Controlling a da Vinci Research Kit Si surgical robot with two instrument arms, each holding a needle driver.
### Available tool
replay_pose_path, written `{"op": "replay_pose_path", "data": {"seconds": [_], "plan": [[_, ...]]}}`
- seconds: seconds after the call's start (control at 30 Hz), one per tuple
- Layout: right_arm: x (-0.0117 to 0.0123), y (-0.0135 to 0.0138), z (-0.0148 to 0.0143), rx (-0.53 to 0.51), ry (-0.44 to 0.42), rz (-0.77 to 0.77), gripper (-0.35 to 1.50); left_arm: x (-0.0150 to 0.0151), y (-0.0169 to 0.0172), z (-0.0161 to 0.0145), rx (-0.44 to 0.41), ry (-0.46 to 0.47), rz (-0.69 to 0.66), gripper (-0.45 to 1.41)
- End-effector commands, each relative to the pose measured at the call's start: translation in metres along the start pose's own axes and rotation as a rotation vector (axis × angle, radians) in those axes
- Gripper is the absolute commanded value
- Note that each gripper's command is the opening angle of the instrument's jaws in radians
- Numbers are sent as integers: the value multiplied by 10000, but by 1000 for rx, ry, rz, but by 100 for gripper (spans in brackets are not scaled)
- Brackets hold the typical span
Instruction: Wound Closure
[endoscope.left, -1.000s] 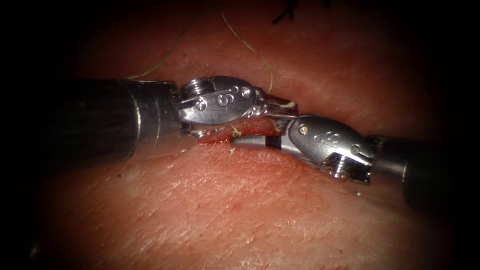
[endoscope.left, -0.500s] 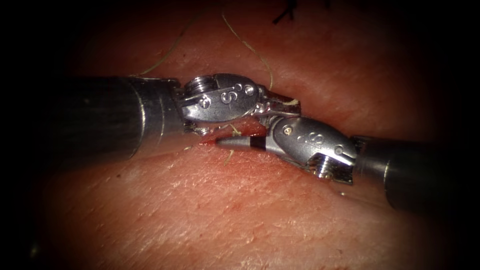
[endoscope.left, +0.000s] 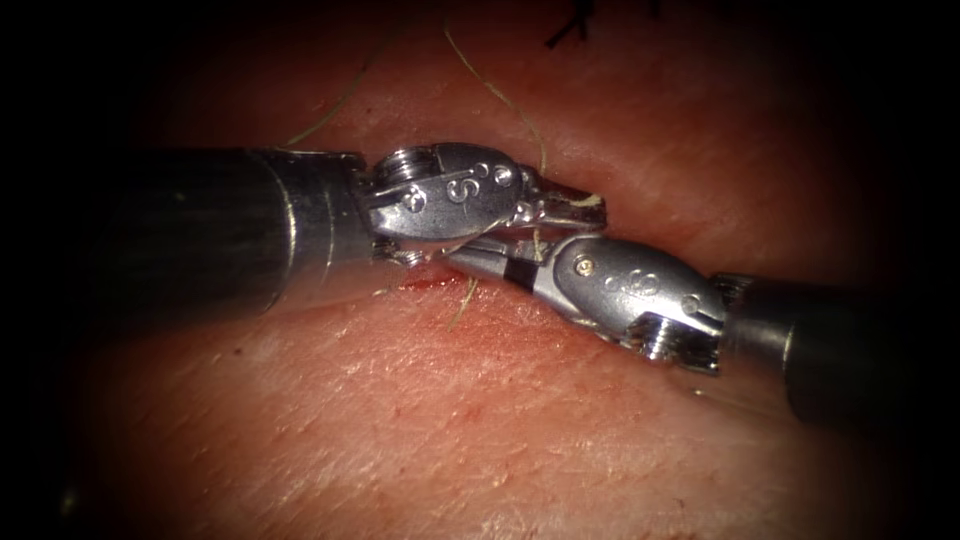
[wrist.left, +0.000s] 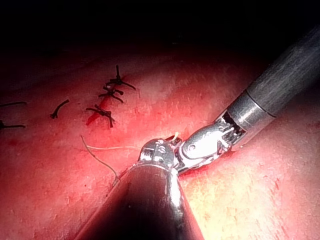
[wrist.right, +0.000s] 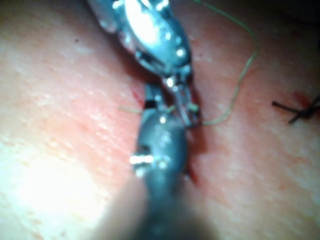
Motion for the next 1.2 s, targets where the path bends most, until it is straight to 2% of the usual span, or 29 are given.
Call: {"op": "replay_pose_path", "data": {"seconds": [0.03, 0.07, 0.1, 0.13, 0.17, 0.2, 0.3, 0.6, 0.8, 0.87, 1.0, 1.2], "plan": [[-3, 2, 4, 4, -8, -3, -35, -1, -5, 2, 1, 0, 1, -45], [-4, 0, 3, 8, -13, -4, -32, -1, -7, 0, 4, -1, 1, -45], [-5, -1, 1, 8, -16, -5, 19, -1, -8, -4, 6, -1, 1, -45], [-6, -4, -1, -19, -24, -8, 88, -1, -11, -10, 13, -4, 0, -45], [-6, -5, -3, -45, -35, -10, 138, -1, -13, -15, 17, -6, -1, -45], [-7, -7, -5, -67, -40, -11, 146, -2, -15, -21, 23, -2, -2, -45], [-13, -23, -28, -31, -28, -20, 146, -8, -25, -54, 63, 3, -10, -45], [-13, -36, -64, -4, -23, -25, 148, -33, -27, -91, 100, -2, -18, -45], [-6, -44, -99, -16, -32, -10, 148, -73, -32, -96, 139, -16, -10, -45], [0, -43, -122, -23, -38, -4, 148, -96, -36, -95, 179, -42, 3, -45], [9, -37, -159, -51, -29, 13, 148, -131, -47, -102, 208, -88, 8, -45], [10, -33, -189, -73, -39, 19, 148, -166, -58, -120, 239, -96, -14, -45]]}}
